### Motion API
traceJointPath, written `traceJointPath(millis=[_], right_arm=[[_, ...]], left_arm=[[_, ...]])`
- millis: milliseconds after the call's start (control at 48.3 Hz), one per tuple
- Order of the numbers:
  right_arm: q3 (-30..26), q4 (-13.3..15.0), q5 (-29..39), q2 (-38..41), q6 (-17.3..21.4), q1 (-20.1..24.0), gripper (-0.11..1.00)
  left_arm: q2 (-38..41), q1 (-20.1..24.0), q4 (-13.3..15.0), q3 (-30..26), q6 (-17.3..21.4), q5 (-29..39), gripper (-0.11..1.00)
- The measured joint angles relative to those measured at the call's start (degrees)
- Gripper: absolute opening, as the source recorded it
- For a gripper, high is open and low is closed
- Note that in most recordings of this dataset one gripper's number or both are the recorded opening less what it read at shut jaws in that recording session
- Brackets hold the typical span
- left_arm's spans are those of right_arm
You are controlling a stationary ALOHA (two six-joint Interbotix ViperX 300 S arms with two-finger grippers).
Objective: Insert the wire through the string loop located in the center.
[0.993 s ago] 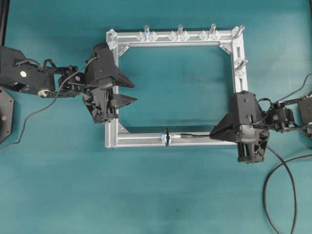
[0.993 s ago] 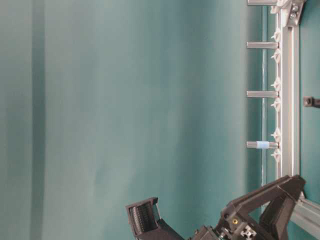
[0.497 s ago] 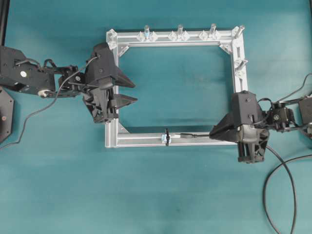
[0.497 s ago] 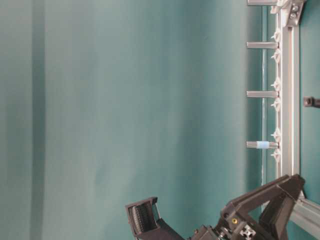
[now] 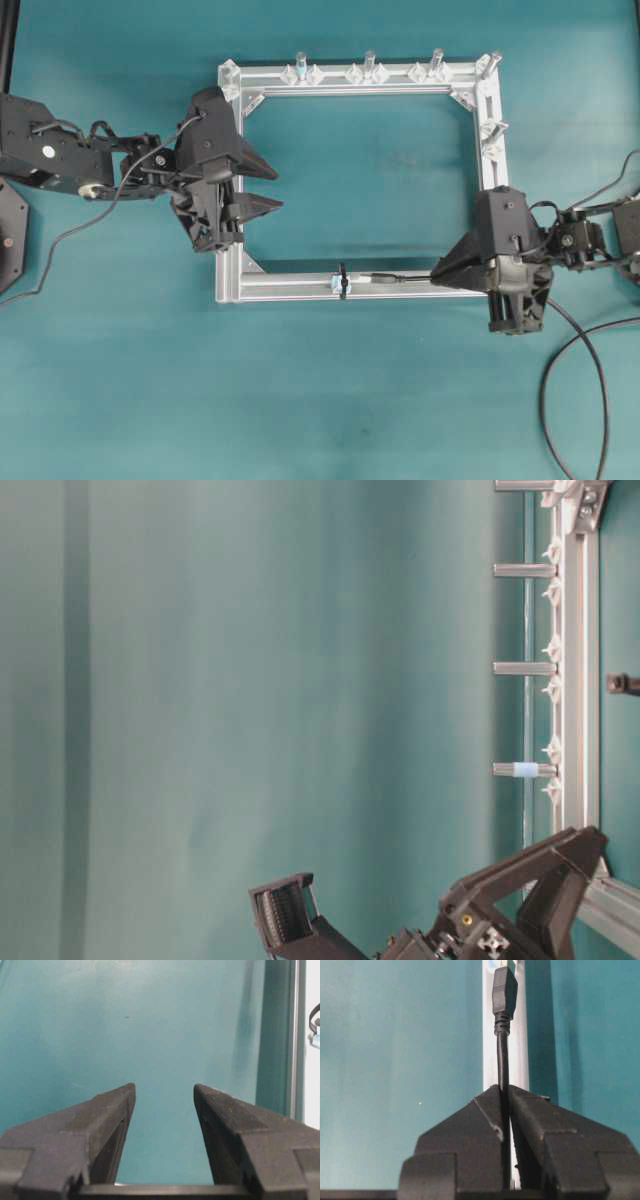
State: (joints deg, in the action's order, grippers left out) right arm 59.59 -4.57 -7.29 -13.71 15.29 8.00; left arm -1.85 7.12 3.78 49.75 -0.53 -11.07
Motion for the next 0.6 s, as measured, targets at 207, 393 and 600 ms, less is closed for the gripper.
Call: traceJointPath(millis=[207,393,600], right_arm=[[0.00,0.00,0.00,0.00,0.00,0.09,0.08],[0.00,0.00,-0.09,0.00,0.00,0.00,0.08],[-1.05,0.00,-0.09,0.88,-0.09,0.00,0.08]], left_arm=[[0.00,0.00,0.00,-0.09,0.00,-0.09,0.55],[0.00,0.00,0.00,-0.18,0.00,-0.09,0.54],[0.00,-0.09,0.00,-0.26,0.00,-0.09,0.55]])
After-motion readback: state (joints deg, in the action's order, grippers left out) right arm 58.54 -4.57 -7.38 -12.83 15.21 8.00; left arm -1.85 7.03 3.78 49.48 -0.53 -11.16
